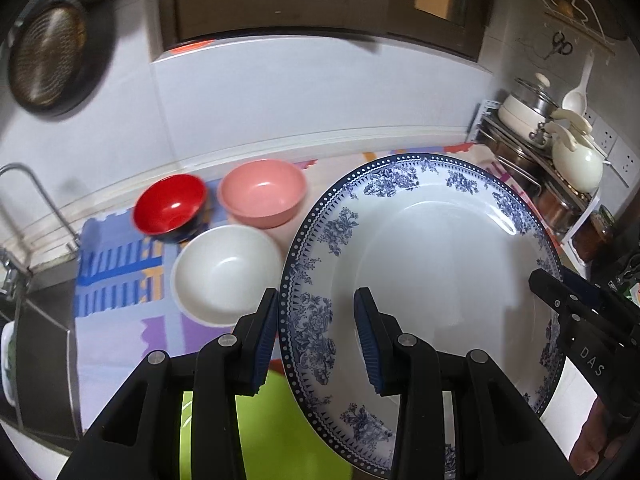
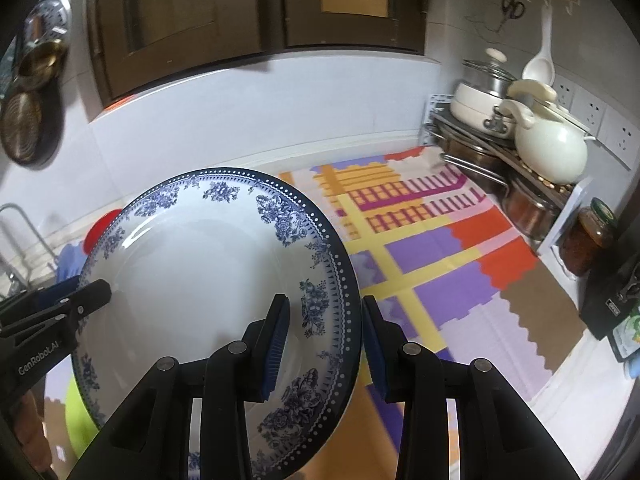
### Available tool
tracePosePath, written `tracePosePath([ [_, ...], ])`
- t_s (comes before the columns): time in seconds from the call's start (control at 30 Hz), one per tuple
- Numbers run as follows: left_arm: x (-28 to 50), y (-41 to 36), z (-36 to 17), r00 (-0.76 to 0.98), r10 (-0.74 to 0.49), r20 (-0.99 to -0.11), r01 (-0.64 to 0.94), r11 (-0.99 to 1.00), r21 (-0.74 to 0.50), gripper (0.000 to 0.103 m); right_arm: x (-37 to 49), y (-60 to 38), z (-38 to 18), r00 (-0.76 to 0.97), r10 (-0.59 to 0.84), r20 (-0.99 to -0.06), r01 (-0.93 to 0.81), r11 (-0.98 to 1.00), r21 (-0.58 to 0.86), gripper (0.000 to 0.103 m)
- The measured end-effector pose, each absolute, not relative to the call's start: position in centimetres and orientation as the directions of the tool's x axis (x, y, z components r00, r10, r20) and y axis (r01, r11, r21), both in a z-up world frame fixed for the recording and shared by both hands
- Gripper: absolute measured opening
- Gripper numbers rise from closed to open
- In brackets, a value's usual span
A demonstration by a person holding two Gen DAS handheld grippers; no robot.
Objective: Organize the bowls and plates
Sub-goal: 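Lower the blue-and-white plate onto the green plate with both tools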
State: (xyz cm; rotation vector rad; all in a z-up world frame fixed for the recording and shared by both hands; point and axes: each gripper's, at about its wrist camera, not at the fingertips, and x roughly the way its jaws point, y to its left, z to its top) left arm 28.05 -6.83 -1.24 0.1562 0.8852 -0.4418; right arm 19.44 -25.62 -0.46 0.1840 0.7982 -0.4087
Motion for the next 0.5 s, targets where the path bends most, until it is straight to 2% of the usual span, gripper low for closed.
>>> tracePosePath([
  [0.5, 26.0, 2.3, -2.1, 0.577, -0.213, -0.789, 0.299, 0.954, -0.039, 0.038, 20.4, -17.5, -1.1, 0.655, -0.189, -0.732, 0.279, 0.960, 0.002, 0.037],
])
